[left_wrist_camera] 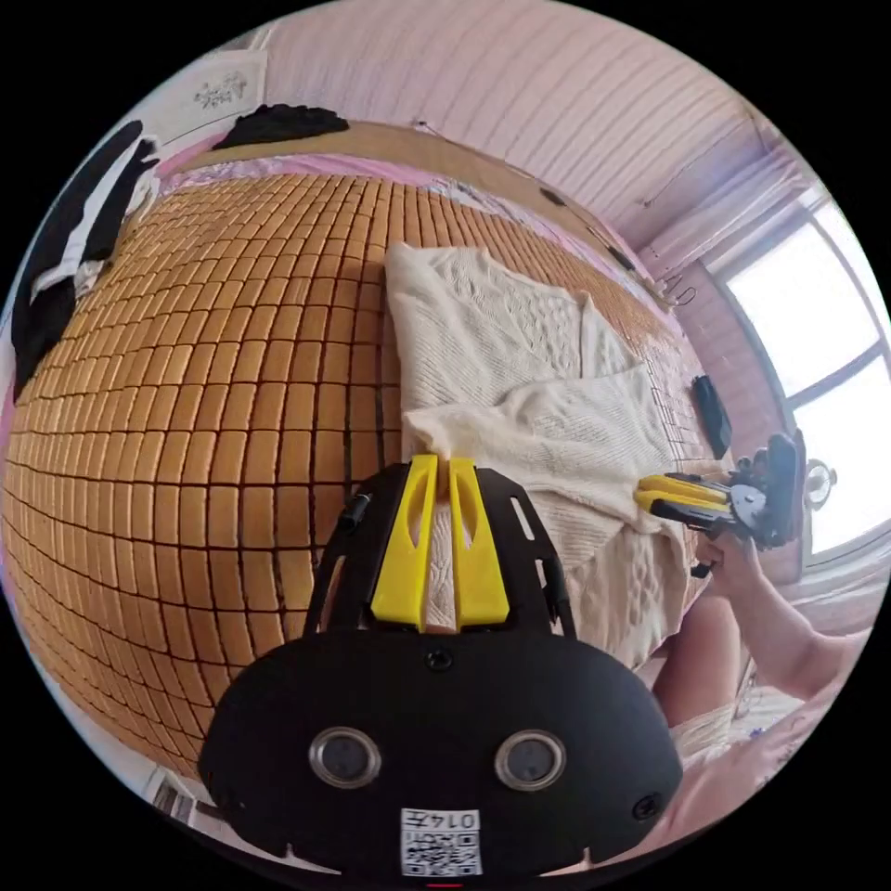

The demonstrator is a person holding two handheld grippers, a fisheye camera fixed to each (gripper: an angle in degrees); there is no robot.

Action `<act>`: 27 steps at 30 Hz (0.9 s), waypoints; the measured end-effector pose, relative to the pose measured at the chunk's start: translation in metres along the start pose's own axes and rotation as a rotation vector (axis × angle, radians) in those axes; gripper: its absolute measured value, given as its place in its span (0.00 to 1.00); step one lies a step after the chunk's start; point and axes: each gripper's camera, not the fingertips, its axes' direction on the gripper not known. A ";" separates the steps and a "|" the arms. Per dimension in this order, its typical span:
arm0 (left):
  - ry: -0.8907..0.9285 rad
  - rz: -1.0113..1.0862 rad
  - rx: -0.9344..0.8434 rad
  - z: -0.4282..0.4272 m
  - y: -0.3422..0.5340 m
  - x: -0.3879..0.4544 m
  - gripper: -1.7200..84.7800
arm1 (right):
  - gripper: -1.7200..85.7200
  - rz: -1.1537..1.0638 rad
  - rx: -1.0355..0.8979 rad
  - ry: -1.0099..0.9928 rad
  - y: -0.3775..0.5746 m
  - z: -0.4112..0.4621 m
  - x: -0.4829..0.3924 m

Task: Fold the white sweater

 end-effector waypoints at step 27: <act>0.167 -0.157 0.084 -0.004 -0.136 -0.117 0.02 | 0.06 0.392 0.247 -0.118 -0.045 -0.049 0.221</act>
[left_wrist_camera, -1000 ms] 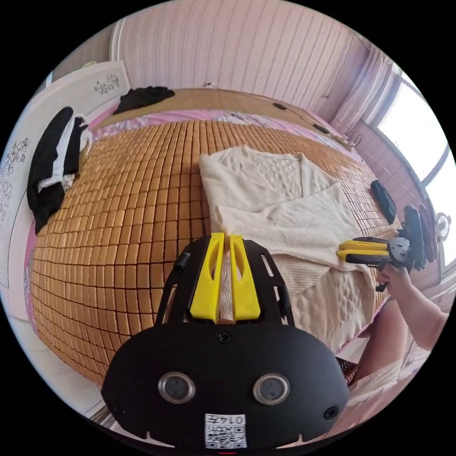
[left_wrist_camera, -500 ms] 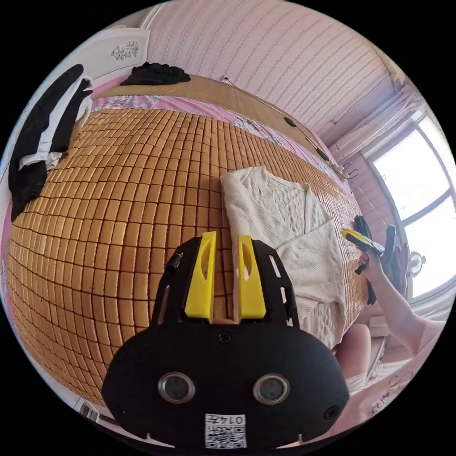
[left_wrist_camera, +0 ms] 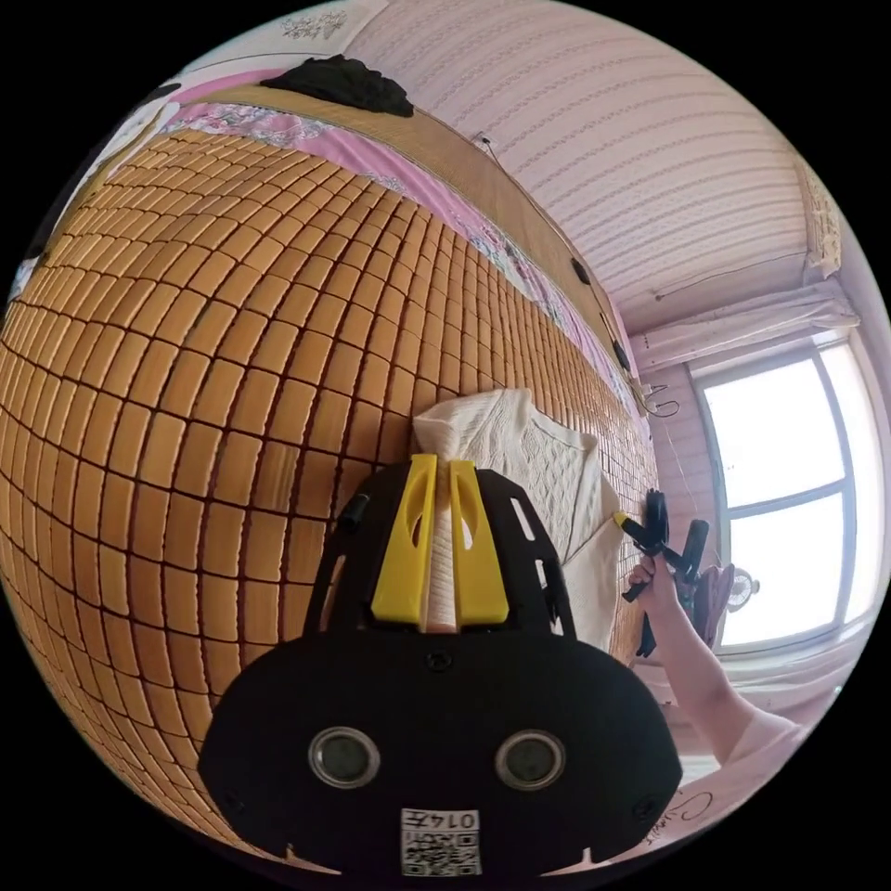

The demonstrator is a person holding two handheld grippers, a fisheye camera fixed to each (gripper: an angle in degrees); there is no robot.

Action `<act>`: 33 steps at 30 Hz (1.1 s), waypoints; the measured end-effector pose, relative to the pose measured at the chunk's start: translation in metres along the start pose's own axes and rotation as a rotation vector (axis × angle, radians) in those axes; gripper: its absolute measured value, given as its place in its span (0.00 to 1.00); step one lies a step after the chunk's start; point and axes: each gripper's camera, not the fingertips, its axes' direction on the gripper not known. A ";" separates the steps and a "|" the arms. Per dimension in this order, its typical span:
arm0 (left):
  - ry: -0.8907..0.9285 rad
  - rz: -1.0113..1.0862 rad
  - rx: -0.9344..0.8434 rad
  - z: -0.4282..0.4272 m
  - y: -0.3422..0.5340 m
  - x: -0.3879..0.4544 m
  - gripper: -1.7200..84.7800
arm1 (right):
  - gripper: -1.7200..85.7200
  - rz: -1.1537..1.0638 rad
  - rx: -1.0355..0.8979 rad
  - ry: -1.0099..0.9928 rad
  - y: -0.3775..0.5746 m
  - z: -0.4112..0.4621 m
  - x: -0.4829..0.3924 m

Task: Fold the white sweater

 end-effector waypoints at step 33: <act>-0.301 0.409 -0.116 -0.168 0.390 0.147 0.01 | 0.02 -0.551 -0.144 0.563 0.227 -0.108 -0.286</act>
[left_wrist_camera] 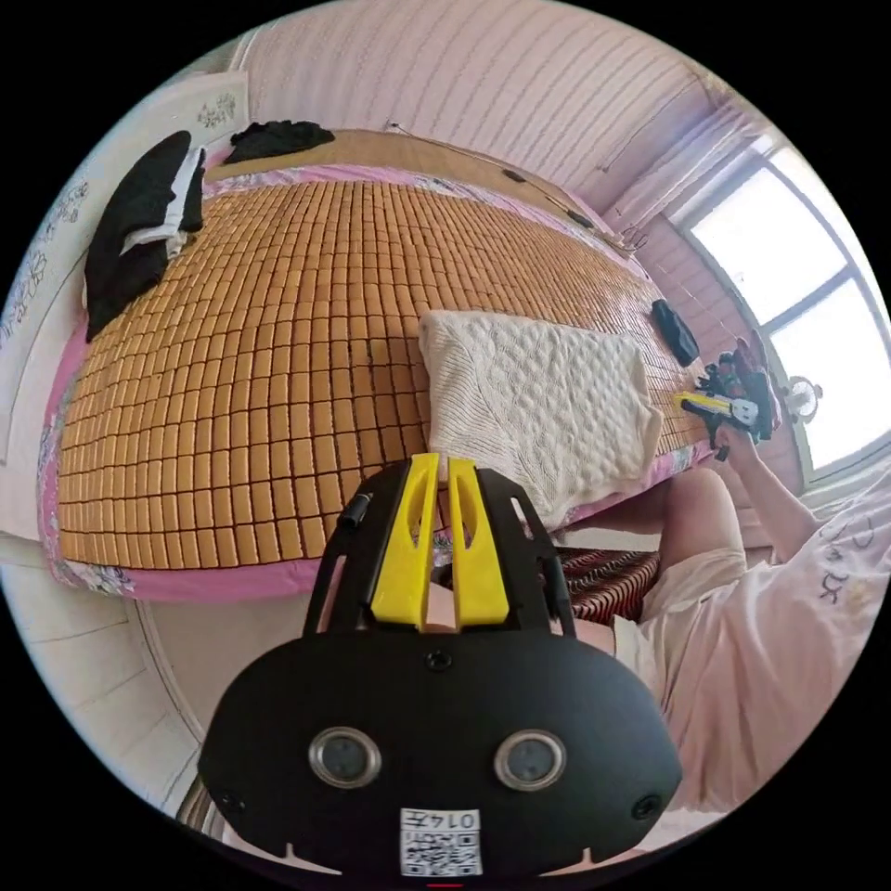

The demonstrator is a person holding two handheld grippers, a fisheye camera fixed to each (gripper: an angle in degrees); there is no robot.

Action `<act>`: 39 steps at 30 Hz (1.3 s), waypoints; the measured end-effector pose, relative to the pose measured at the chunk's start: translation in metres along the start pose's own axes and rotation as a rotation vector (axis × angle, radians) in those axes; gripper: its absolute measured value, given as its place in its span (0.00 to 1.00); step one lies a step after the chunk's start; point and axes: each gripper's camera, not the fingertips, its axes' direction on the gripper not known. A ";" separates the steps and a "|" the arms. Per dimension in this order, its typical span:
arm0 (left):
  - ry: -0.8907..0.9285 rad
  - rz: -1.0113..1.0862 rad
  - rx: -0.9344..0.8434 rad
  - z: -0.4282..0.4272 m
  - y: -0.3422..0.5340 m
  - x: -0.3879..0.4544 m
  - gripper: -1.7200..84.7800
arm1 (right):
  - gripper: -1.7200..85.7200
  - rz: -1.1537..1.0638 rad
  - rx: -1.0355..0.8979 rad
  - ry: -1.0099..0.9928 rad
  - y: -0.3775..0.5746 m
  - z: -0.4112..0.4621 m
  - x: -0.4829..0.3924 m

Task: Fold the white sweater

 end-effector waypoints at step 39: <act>0.176 0.506 -0.003 0.119 0.003 0.377 0.11 | 0.09 0.364 -0.198 -0.444 0.094 0.029 -0.023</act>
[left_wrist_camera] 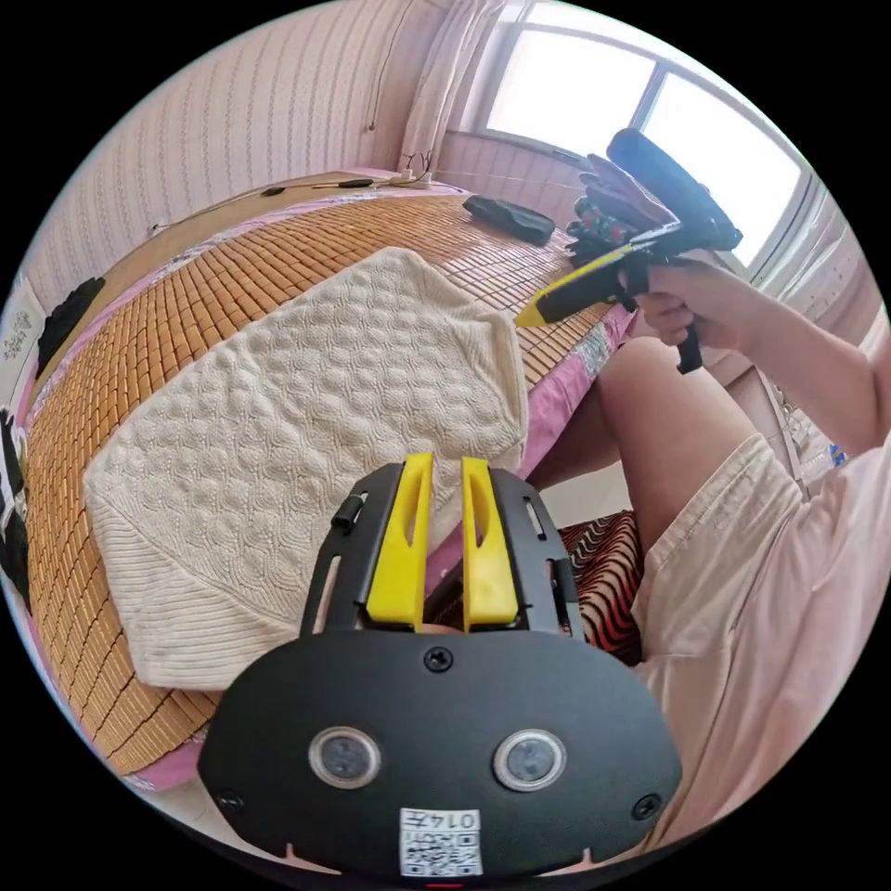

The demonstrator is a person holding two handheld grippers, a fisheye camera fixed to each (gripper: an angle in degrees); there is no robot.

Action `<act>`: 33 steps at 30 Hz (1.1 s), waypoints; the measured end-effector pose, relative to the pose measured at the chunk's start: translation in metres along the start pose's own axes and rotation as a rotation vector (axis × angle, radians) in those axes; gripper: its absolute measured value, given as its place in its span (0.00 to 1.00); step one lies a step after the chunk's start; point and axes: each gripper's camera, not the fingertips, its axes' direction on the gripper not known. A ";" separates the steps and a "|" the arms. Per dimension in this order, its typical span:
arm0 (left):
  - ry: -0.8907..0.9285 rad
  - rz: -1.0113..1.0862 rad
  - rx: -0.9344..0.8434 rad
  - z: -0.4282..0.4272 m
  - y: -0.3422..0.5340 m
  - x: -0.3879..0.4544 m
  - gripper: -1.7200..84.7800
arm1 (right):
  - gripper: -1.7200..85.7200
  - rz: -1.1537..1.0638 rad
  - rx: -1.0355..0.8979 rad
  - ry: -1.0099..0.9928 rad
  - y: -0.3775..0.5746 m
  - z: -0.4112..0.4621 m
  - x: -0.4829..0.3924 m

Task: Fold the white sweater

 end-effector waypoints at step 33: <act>0.013 0.137 -0.212 0.067 -0.116 0.098 0.13 | 0.02 0.158 0.224 -0.608 0.156 0.102 0.200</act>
